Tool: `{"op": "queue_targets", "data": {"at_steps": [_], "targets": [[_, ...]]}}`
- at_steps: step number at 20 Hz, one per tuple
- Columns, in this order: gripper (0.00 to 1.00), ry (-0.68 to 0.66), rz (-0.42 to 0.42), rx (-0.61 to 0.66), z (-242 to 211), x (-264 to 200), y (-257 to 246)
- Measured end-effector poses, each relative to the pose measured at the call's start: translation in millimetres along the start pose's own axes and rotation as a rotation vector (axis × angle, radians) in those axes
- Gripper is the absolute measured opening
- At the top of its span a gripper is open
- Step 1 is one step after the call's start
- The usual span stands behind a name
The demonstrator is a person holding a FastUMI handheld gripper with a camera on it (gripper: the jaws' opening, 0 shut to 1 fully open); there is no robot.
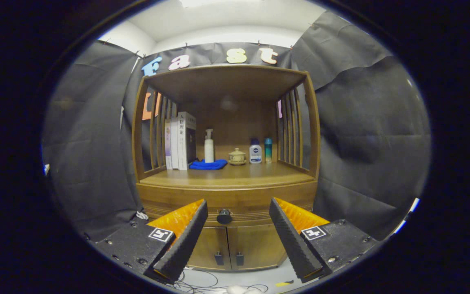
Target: Pull open the drawer, take out the items inside it, and place them on the countertop above the cabinet.
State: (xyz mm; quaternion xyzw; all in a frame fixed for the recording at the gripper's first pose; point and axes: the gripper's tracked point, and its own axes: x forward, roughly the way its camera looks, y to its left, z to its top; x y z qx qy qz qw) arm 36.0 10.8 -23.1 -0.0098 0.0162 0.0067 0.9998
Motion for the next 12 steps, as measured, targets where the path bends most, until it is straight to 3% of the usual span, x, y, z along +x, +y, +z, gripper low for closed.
{"op": "queue_targets", "data": {"at_steps": [12], "targets": [[0.99, 0.146, 0.027, -0.027, -86, 110, 20]]}}
